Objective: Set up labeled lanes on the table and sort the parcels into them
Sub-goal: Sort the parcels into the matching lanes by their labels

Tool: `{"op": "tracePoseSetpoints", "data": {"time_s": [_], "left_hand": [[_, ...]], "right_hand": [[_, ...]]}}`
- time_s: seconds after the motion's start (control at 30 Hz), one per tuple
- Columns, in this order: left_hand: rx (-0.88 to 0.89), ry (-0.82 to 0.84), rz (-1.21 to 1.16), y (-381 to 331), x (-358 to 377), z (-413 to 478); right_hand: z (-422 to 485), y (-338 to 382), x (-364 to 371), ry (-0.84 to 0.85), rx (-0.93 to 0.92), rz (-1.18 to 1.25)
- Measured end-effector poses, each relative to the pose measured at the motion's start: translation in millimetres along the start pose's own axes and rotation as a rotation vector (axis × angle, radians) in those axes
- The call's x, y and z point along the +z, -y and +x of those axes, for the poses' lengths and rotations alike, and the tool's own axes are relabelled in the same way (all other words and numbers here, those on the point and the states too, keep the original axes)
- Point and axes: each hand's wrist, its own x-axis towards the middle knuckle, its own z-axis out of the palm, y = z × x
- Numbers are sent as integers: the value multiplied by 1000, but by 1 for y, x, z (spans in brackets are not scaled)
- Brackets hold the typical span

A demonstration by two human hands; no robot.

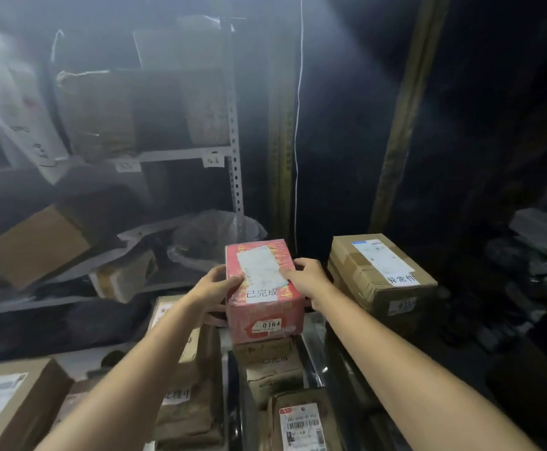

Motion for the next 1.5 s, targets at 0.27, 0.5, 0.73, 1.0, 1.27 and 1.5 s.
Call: {"op": "tracePoseSetpoints", "data": {"time_s": [0.27, 0.5, 0.73, 1.0, 1.27, 1.5], "left_hand": [[2, -61, -8, -3, 16, 4], [-12, -72, 6, -6, 16, -5], [-56, -111, 29, -7, 8, -7], [-70, -114, 29, 2, -5, -2], [-18, -75, 5, 3, -6, -3], [49, -15, -9, 3, -1, 0]], "right_hand": [[12, -6, -7, 31, -41, -33], [8, -3, -10, 73, -24, -73], [6, 6, -4, 103, -53, -188], [10, 11, 8, 100, -54, -268], [9, 12, 11, 97, -24, -227], [12, 4, 3, 31, -8, -159]]}}
